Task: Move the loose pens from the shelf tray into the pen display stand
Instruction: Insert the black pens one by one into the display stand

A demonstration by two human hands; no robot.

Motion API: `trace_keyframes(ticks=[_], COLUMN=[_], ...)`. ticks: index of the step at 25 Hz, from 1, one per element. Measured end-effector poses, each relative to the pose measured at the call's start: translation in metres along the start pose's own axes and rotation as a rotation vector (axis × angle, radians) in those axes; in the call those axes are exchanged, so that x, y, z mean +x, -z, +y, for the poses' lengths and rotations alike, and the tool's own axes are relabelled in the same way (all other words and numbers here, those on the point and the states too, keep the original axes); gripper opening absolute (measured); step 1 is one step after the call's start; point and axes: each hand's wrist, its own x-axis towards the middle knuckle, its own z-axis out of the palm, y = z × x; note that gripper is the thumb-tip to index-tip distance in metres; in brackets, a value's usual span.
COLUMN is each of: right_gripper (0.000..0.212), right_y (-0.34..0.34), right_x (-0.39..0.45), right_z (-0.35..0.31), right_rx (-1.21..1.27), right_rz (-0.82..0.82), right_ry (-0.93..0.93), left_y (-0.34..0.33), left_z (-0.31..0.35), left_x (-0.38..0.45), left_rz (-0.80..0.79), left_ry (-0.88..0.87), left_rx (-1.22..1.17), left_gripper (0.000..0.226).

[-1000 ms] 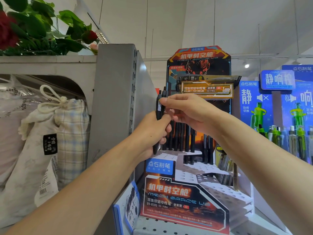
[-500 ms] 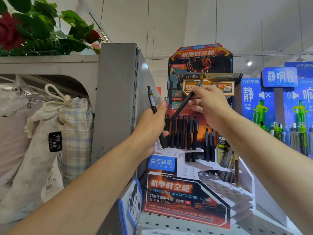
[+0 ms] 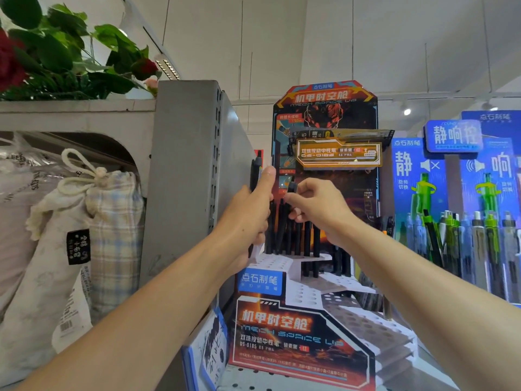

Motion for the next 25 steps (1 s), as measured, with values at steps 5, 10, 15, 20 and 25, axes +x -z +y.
trace_keyframes(ticks=[5,10,15,20,25], right_gripper=[0.017,0.018,0.020,0.020,0.016], right_y=[-0.0031,-0.0027,-0.0011,-0.0037,-0.0029], right_x=[0.0027,0.0022,0.0026,0.0028,0.0047], right_z=[-0.0003,-0.0029,-0.0054,-0.0056,-0.0038], right_rx=[-0.007,-0.008,-0.004,-0.020,-0.071], right_rz=[-0.001,-0.018,-0.020,-0.022,-0.014], right_ry=[0.002,0.000,0.006,0.019,0.022], left_y=[0.0026,0.0034,0.0034,0.0045,0.0048], left_z=[-0.0041,-0.0043,-0.0049,-0.0053,-0.0057], left_x=[0.0022,0.0004,-0.0006,-0.0017,-0.0025], left_rz=[-0.021,0.001,0.028,0.037,0.038], left_ry=[0.057,0.055,-0.011,-0.036,-0.042], left_rx=[-0.143,-0.134,-0.035,-0.016,-0.008], left_gripper=[0.027,0.019,0.018,0.020,0.019])
